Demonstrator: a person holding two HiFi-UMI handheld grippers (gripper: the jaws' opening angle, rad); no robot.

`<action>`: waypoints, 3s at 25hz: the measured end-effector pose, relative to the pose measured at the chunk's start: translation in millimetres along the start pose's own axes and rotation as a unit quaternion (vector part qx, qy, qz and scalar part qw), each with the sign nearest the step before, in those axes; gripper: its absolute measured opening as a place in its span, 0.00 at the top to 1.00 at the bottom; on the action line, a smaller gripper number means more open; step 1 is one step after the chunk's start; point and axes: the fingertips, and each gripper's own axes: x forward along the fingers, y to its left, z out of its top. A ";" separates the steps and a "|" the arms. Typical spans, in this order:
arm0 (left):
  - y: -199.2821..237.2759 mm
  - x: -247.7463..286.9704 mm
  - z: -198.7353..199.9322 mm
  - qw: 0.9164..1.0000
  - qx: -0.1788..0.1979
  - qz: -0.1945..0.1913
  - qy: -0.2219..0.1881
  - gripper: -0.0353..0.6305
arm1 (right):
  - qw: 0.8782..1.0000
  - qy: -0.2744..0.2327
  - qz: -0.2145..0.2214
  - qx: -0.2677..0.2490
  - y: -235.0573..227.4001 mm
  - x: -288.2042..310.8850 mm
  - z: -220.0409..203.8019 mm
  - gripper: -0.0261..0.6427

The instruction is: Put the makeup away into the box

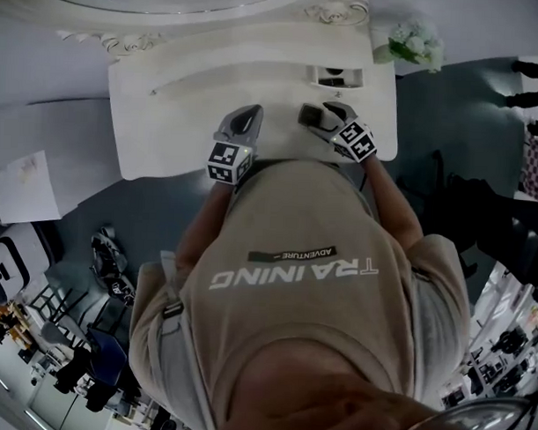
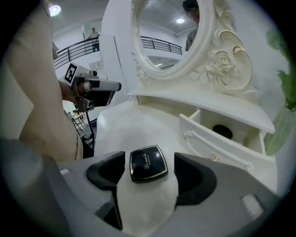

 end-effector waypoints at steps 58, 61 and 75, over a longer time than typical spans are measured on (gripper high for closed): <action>8.1 15.1 14.4 0.998 -0.008 -0.057 -0.018 0.94 | 0.979 0.069 -0.155 0.114 -89.9 -65.7 29.1 0.48; 14.4 12.7 15.7 0.998 -0.011 -0.051 -0.020 0.94 | 0.976 0.070 -0.156 0.132 -98.4 -60.7 29.5 0.48; 26.8 10.8 6.2 0.999 -0.021 -0.040 -0.014 0.94 | 0.962 0.097 -0.162 0.199 -131.6 -42.7 36.1 0.48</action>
